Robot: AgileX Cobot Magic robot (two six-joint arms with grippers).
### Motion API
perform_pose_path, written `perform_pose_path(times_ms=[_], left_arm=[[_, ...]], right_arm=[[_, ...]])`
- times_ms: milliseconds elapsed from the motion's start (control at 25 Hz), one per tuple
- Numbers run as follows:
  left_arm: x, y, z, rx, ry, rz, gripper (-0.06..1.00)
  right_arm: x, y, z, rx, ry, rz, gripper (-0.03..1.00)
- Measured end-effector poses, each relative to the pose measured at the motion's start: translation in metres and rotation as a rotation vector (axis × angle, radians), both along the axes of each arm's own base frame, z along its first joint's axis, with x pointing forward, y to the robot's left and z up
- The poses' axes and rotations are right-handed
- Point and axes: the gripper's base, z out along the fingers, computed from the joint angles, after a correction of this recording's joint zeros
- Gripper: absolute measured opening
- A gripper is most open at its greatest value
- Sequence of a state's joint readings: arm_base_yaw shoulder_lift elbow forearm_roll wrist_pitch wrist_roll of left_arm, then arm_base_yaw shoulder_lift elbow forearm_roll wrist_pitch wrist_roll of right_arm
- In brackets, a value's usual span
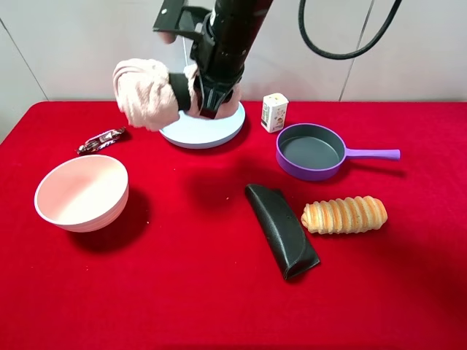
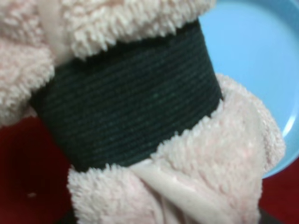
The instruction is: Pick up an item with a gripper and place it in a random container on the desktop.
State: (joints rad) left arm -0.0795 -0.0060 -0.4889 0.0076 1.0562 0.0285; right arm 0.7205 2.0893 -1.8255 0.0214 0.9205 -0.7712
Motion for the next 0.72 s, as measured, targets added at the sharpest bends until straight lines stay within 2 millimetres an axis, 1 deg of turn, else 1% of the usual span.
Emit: perform_pose_path(times_ms=[40,80,160,360,480,600,720], left_arm=[[0.0,0.0,0.0,0.0,0.0,0.0,0.99],[0.0,0.0,0.0,0.0,0.0,0.0,0.99],[0.0,0.0,0.0,0.0,0.0,0.0,0.99],[0.0,0.0,0.0,0.0,0.0,0.0,0.99],[0.0,0.0,0.0,0.0,0.0,0.0,0.99],[0.0,0.0,0.0,0.0,0.0,0.0,0.99],[0.0,0.0,0.0,0.0,0.0,0.0,0.99]], right_arm=[[0.006,-0.003,-0.001,0.008,-0.015,-0.003,0.28],[0.006,-0.003,-0.001,0.008,-0.015,-0.003,0.28],[0.016,-0.007,-0.006,0.019,-0.041,-0.011,0.28],[0.039,-0.013,-0.026,0.048,-0.087,-0.045,0.28],[0.051,-0.012,-0.03,0.075,-0.109,-0.062,0.28],[0.065,-0.007,-0.038,0.108,-0.122,-0.079,0.28],[0.078,-0.002,-0.051,0.118,-0.128,-0.089,0.28]])
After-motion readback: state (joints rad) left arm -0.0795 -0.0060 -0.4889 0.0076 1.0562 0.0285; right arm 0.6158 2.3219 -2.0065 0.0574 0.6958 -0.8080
